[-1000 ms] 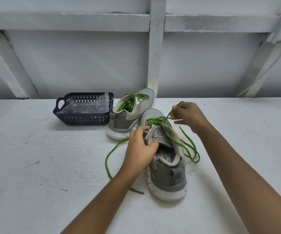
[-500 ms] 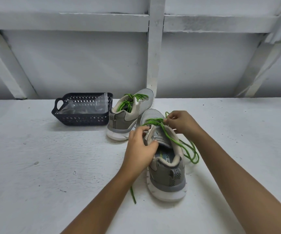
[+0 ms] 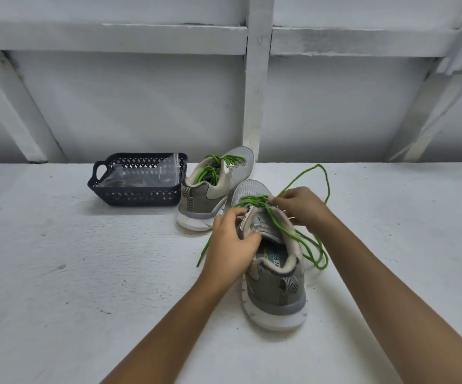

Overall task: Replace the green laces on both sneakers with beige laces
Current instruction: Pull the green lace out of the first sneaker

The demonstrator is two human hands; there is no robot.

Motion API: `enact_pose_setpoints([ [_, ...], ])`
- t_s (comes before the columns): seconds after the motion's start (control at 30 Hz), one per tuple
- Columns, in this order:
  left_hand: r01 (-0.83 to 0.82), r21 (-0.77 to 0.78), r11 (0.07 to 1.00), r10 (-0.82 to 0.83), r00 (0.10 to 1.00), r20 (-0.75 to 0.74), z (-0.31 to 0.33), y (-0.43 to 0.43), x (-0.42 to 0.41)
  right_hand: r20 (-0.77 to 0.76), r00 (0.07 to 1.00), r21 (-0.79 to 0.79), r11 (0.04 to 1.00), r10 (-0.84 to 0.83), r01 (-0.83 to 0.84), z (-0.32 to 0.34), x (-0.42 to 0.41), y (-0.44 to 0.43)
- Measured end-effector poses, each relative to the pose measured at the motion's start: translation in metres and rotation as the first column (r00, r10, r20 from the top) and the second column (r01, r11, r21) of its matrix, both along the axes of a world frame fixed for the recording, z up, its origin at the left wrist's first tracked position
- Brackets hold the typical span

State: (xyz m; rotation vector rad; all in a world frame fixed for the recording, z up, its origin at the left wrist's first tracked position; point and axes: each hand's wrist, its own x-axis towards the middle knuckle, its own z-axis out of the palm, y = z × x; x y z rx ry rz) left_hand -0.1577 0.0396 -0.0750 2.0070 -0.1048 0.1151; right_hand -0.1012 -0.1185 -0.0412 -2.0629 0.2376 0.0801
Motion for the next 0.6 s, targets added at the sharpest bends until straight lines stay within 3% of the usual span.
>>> enact_pose_setpoints([
  [0.07,-0.001,-0.007,1.000,0.001,1.000,-0.002,0.000,0.000,0.000,0.058,0.998,-0.057,0.998,0.000,0.003,-0.003,0.001,0.003],
  [0.13,0.000,-0.009,1.000,0.000,1.000,-0.002,0.000,0.000,-0.001,0.086,0.995,0.108,0.993,-0.052,0.043,-0.002,0.007,0.002],
  [0.23,0.003,-0.013,1.000,-0.003,1.000,0.001,-0.001,0.001,-0.001,0.157,0.953,0.388,0.904,-0.258,0.181,0.008,0.018,-0.012],
  [0.37,-0.001,-0.021,1.000,0.001,1.000,0.011,-0.001,0.001,0.000,0.223,0.845,0.557,0.775,-0.485,0.299,0.018,0.023,-0.029],
  [0.43,0.005,-0.017,1.000,-0.005,1.000,0.016,-0.002,0.000,0.001,0.183,0.896,0.519,0.814,-0.405,0.262,0.015,0.019,-0.026],
  [0.5,0.004,-0.010,1.000,-0.003,1.000,0.015,-0.004,0.000,0.001,0.090,0.980,0.362,0.922,-0.177,0.134,0.008,0.010,-0.018],
  [0.6,0.001,-0.015,1.000,-0.001,1.000,0.019,-0.004,0.000,0.002,-0.013,0.999,0.101,0.994,0.050,-0.048,-0.002,-0.001,-0.006],
])
